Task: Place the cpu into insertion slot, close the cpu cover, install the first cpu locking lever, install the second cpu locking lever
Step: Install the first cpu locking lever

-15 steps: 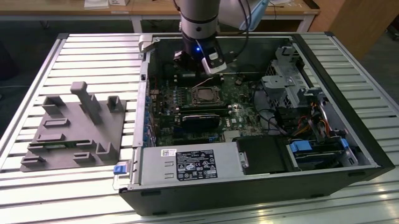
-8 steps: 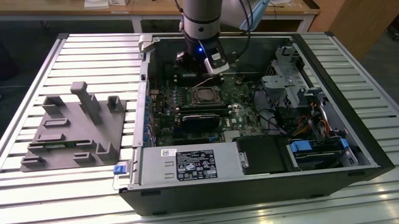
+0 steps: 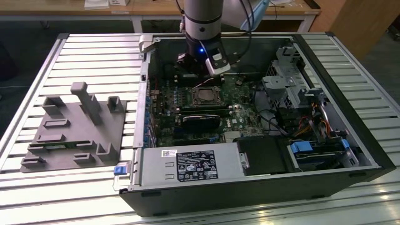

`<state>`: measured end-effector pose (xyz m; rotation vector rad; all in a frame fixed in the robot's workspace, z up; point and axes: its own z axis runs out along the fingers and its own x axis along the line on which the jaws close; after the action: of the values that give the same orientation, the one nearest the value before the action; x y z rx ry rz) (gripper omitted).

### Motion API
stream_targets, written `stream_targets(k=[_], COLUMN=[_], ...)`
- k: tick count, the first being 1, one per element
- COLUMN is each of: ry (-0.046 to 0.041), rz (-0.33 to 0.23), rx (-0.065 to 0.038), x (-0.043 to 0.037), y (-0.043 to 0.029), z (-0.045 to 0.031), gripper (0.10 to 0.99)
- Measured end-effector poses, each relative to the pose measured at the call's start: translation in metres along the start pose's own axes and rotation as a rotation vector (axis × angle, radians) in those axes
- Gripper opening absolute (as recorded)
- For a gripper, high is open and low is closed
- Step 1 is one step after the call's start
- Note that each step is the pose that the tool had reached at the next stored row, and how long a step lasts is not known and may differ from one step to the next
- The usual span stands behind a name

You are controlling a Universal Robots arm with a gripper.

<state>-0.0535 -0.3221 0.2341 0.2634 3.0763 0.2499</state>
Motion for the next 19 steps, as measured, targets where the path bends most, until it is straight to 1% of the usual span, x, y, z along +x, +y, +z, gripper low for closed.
stream_targets(k=[3, 9, 19], ry=[-0.0017, -0.004, -0.0056], rz=[0.003, 0.009, 0.009], rx=[0.006, 0.014, 0.023], x=[-0.003, -0.0103, -0.0128], y=[0.0018, 0.0049, 0.015], z=[0.0012, 0.0035, 0.0088], gripper=[0.106, 0.106, 0.106])
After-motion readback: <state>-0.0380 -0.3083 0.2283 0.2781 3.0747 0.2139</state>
